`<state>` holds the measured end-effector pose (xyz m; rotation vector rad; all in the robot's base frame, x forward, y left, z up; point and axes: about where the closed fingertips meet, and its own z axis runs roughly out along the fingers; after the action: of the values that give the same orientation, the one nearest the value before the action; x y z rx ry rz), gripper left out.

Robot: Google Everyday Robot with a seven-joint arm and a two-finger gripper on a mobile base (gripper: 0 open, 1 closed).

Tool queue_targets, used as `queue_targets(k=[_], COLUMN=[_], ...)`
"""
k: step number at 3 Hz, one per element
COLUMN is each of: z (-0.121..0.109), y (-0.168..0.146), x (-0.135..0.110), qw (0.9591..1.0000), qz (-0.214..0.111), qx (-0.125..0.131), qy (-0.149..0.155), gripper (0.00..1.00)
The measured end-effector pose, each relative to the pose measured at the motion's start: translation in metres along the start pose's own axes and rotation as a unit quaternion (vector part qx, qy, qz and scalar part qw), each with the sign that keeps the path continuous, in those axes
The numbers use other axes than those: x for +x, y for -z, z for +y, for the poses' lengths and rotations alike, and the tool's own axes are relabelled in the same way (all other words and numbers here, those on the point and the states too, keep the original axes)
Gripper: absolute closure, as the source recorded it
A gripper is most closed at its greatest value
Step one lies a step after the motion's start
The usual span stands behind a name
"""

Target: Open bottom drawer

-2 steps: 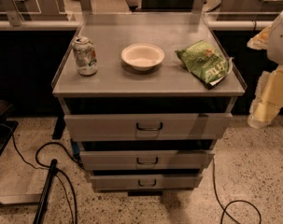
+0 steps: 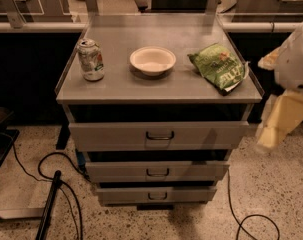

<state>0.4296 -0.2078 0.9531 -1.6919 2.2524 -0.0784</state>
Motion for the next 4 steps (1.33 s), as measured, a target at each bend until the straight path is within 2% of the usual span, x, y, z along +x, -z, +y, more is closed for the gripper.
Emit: queue_targets(k=[1,2,3,4], z=[0.031,0.065,0.065,0.089], y=[-0.06,-0.128,-0.128,-0.157], x=[-0.005,-0.003,-0.003,-0.002], qw=[0.9993,0.9962,0.9962,0.9948], qz=[-0.019,-0.031,-0.032,-0.028], qx=[-0.02,-0.064,-0.064,-0.078], qy=[-0.026,-0.05,-0.05,-0.059], gripper=[0.0,0.0,0.0,0.0])
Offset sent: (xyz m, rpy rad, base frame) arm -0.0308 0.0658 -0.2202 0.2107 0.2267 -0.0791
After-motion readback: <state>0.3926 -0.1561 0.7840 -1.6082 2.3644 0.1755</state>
